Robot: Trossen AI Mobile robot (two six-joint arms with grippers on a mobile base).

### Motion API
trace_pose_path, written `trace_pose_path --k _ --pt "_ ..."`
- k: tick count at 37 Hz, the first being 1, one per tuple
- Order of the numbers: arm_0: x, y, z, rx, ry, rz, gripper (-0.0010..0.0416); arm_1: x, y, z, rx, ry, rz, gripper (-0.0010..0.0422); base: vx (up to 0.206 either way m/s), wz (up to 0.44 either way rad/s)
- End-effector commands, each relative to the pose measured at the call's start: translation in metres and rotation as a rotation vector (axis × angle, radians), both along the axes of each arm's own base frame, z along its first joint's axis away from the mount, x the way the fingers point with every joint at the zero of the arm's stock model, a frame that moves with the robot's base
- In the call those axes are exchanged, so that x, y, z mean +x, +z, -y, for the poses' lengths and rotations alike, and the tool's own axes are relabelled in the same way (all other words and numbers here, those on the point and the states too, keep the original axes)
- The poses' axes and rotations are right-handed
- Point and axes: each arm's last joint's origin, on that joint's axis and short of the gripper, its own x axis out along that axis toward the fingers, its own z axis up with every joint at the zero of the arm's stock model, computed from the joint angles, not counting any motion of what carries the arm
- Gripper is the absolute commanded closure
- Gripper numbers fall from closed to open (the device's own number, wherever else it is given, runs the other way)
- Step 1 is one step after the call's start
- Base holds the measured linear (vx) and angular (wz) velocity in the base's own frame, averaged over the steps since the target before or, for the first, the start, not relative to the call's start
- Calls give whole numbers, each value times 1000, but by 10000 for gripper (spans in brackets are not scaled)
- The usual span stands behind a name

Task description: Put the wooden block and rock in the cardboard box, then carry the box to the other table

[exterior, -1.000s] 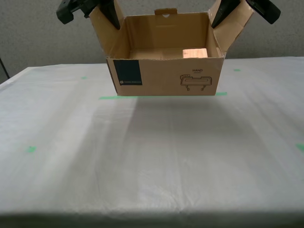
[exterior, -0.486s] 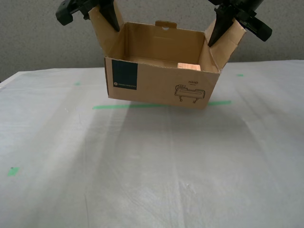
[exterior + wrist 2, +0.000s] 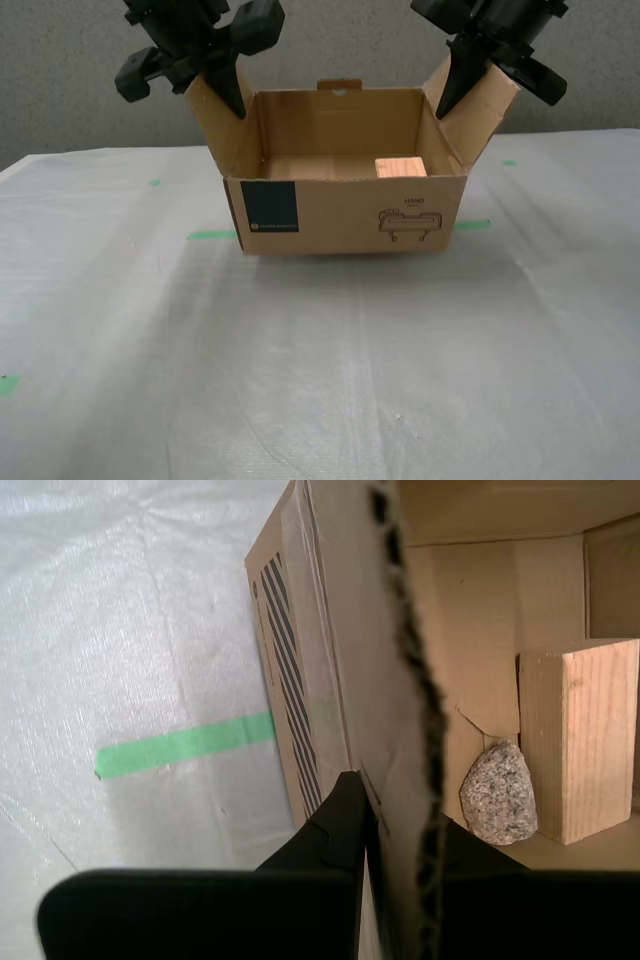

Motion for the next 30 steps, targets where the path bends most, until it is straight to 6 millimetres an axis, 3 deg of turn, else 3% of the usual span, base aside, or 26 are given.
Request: trace_pose_path --k 1,13,23,30 --pt "2 -8 -1 -3 2 -22 406 -1 -5 -2 7 1 2 413 0 0" --pt "12 -44 -4 -35 37 -92 406 -4 -18 -6 39 13 3 413 0 0" --pt "15 -39 -5 -20 29 -48 406 -2 -20 -7 31 20 21 413 0 0" --pt "15 -43 -6 -24 28 -61 406 6 -40 -3 35 9 -56 413 0 0"
